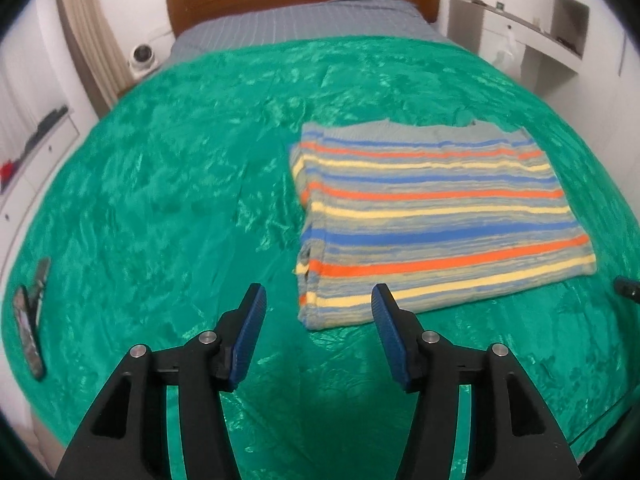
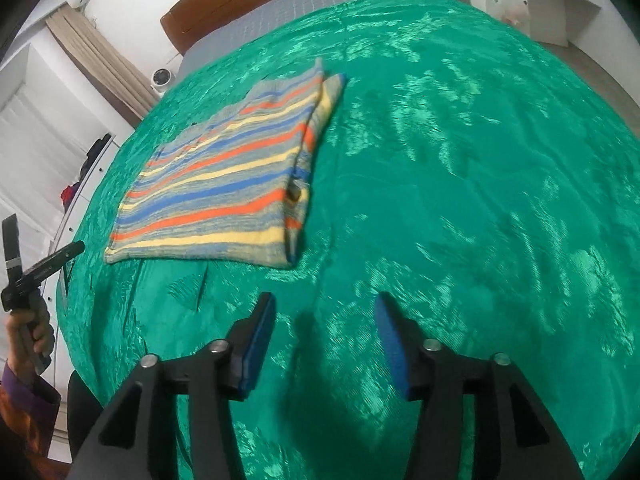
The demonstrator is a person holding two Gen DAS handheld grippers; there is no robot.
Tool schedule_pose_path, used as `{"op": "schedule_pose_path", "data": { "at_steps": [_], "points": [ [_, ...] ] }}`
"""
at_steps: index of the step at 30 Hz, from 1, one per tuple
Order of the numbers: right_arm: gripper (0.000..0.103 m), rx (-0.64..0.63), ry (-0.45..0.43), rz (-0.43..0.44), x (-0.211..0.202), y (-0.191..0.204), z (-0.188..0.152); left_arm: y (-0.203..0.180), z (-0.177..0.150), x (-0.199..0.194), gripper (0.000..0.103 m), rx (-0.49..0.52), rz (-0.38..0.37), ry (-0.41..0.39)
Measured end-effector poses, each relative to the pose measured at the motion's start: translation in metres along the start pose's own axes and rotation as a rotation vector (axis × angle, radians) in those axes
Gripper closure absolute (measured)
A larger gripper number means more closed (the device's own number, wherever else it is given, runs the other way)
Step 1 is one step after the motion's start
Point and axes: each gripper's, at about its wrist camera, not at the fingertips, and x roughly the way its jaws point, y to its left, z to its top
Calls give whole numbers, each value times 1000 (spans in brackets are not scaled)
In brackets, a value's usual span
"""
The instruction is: Fold small clothes
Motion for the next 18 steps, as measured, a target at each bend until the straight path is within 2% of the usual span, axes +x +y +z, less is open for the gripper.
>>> {"op": "schedule_pose_path", "data": {
  "at_steps": [1, 5, 8, 11, 14, 16, 18],
  "points": [
    [36, 5, -4, 0, -1, -1, -2, -3, 1, -1, 44, 9, 3, -4],
    [35, 11, -13, 6, -1, -2, -2, -21, -1, -2, 35, 49, 13, -17],
    [35, 3, -23, 13, 0, -2, 7, -52, -3, 3, 30, 105, -46, -13],
    [35, 4, -55, 23, 1, -6, 26, -117, -9, 16, 30, 240, -139, -11],
    [34, 13, -77, 47, 5, -14, 48, -179, -13, 29, 30, 382, -198, -19],
    [34, 23, -72, 92, 13, -19, 65, -224, -14, 39, 30, 472, -245, -31],
    [34, 43, -51, 164, 25, -24, 82, -262, -13, 50, 28, 538, -238, -50]
  ]
}}
